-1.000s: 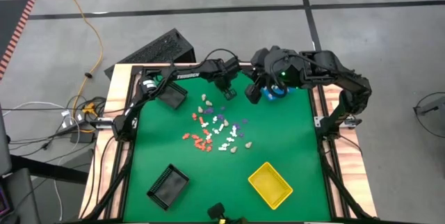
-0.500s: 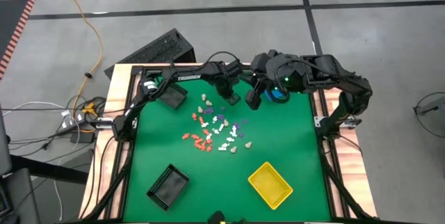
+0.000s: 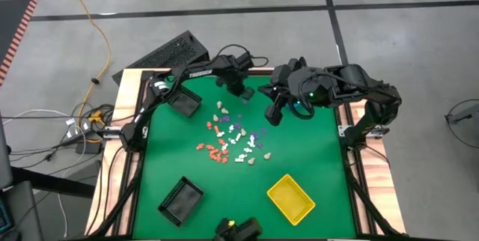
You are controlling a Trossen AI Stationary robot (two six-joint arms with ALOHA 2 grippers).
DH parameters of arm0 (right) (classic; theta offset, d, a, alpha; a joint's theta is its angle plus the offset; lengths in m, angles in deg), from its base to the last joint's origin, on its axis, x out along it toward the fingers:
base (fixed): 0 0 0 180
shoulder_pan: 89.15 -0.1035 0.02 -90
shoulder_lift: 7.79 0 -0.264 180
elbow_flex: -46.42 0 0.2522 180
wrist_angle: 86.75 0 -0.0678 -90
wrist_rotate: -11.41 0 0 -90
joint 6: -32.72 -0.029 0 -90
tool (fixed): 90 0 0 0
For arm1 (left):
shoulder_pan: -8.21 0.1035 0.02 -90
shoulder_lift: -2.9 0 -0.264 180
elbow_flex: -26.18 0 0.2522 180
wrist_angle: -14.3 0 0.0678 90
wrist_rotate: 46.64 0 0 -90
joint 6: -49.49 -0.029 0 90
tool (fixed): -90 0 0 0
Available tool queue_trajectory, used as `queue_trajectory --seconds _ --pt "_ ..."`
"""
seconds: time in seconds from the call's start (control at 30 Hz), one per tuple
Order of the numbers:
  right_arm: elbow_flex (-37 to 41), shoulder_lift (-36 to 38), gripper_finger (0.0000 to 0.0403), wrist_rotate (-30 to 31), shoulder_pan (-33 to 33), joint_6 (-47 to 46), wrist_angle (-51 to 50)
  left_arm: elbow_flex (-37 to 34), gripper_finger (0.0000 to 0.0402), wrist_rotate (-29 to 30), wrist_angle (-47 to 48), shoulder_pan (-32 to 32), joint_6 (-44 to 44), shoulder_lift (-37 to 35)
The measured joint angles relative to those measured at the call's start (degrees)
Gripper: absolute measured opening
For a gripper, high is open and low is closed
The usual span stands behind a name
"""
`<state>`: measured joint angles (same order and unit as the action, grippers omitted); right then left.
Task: Sort Halloween decoration
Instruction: Put the purple spider toy into the top black basket
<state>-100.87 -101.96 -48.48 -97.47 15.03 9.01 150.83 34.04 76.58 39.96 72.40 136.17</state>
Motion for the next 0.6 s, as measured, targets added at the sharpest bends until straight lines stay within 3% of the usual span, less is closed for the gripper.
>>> queue_trajectory --seconds 0.33,0.4,0.6 --pt "0.0 0.0 0.002 0.02 0.02 0.16 -0.2 0.07 0.0 2.12 -2.31 -0.98 -1.02 0.0" --pt "0.0 0.0 0.002 0.02 0.04 0.16 -0.19 0.31 0.0 -0.6 -1.15 -0.98 -1.03 0.0" --pt "0.0 0.0 0.002 0.06 0.07 0.2 -0.2 0.68 0.0 -15.89 -4.15 0.32 1.78 0.0"
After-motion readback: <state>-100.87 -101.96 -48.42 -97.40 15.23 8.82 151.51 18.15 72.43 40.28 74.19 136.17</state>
